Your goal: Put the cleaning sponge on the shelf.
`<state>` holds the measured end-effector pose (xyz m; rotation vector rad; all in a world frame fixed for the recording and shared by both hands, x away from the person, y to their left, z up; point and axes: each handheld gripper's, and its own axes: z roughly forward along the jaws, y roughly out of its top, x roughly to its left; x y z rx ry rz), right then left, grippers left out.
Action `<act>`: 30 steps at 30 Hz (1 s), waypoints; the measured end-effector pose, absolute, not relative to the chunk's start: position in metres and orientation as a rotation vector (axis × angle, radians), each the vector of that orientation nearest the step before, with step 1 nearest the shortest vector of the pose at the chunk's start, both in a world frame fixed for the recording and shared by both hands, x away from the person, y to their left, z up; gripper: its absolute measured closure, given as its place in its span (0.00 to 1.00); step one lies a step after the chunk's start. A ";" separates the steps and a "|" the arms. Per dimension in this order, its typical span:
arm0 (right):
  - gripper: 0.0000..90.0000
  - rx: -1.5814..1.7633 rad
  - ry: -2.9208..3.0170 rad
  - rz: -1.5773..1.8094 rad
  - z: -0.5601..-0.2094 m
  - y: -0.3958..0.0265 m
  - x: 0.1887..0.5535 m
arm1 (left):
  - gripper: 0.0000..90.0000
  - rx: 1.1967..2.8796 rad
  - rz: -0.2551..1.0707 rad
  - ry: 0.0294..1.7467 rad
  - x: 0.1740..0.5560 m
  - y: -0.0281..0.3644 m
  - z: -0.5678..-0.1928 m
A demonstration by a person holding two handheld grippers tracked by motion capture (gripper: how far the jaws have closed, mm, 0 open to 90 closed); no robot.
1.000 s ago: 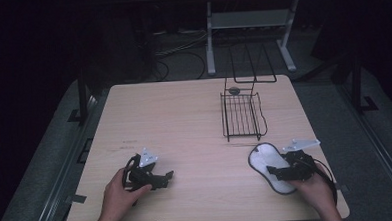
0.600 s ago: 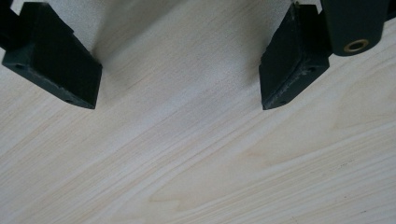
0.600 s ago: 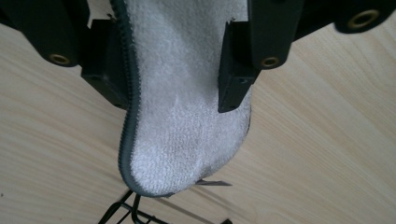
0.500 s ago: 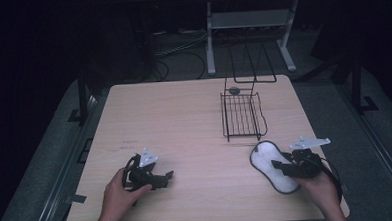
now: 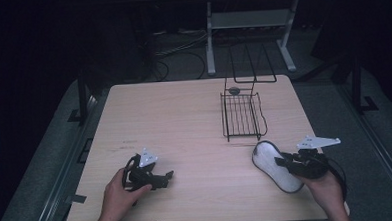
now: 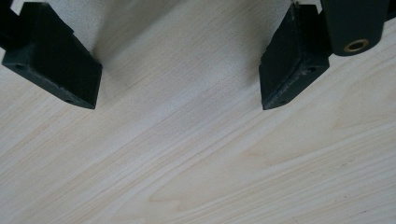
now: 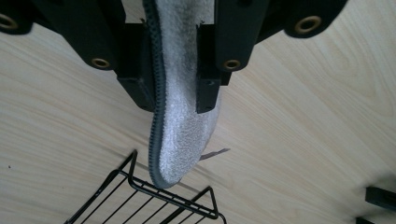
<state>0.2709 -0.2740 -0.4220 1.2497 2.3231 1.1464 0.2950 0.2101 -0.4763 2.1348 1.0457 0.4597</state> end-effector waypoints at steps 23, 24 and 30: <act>0.88 1.229 2.289 1.265 -0.408 -0.281 0.277 | 0.14 2.139 0.460 1.043 0.295 0.210 -0.476; 0.88 1.232 2.282 1.270 -0.407 -0.281 0.278 | 0.14 2.138 0.460 1.044 0.295 0.210 -0.476; 0.87 1.220 2.260 1.289 -0.400 -0.282 0.285 | 0.14 2.138 0.459 1.044 0.295 0.210 -0.476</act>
